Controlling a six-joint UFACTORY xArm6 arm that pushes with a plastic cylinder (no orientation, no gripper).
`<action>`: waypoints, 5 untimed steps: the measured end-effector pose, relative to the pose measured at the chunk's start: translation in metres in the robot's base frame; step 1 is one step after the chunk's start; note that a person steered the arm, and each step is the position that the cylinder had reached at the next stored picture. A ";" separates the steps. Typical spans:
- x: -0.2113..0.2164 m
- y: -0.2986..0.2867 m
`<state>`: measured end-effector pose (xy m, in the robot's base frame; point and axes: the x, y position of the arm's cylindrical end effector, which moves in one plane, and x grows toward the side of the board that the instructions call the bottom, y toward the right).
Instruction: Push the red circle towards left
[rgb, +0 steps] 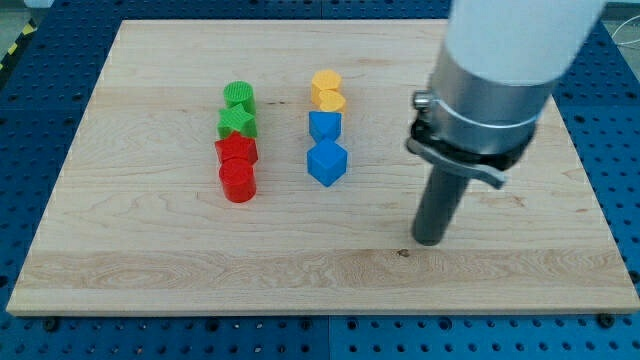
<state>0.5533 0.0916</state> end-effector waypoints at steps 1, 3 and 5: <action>-0.002 -0.034; -0.050 -0.049; -0.033 -0.130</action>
<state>0.5203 -0.0382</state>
